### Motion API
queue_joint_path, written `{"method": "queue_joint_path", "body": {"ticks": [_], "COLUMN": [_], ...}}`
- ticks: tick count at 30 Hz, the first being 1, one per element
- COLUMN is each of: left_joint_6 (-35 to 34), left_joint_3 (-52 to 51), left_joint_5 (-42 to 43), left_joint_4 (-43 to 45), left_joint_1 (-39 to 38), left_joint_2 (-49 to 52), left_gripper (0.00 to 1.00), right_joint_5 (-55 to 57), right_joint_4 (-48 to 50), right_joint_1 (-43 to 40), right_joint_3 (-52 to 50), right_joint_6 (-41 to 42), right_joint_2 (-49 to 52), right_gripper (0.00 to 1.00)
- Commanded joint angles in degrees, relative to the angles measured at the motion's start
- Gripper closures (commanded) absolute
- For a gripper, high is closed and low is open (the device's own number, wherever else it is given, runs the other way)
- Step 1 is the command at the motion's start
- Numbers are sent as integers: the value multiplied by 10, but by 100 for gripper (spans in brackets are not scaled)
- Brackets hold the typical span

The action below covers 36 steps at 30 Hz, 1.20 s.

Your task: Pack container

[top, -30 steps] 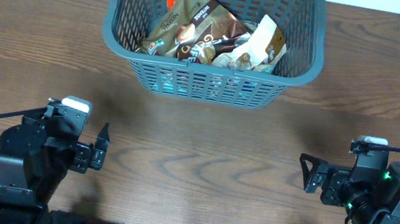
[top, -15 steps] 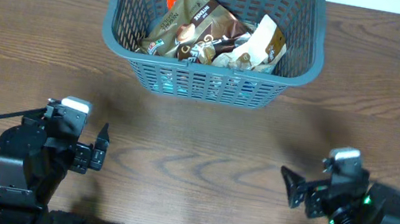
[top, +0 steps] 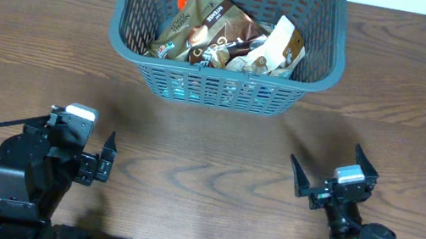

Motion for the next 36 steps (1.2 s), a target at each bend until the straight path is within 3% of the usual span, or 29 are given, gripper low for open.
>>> {"method": "queue_joint_path", "body": {"ticks": [1,5,9,22,36], "left_joint_6": [5,5,5,5,5], "left_joint_3": [1,1,1,1,1], "left_joint_5": [-4,-4,-4,-4,-4], "left_joint_4": [2,1,1,1,1], "left_joint_1": [-3,-3,-3,-3,-3], "left_joint_2": [-3,-3,-3,-3,-3], "left_gripper": [2,2,2,1,1], "right_joint_5": [78,94,103,108,150], "right_joint_4": [21,19,-35,-34,-30], "right_joint_1": [27,45,44,8,-36], "right_joint_3": [-29,-46,-52,-52,-52], "right_joint_6": [-8,-52,-52,-45,90], "right_joint_2": [-4,-13,-35,-78,-78], "right_gripper": [1,1,1,1,1]}}
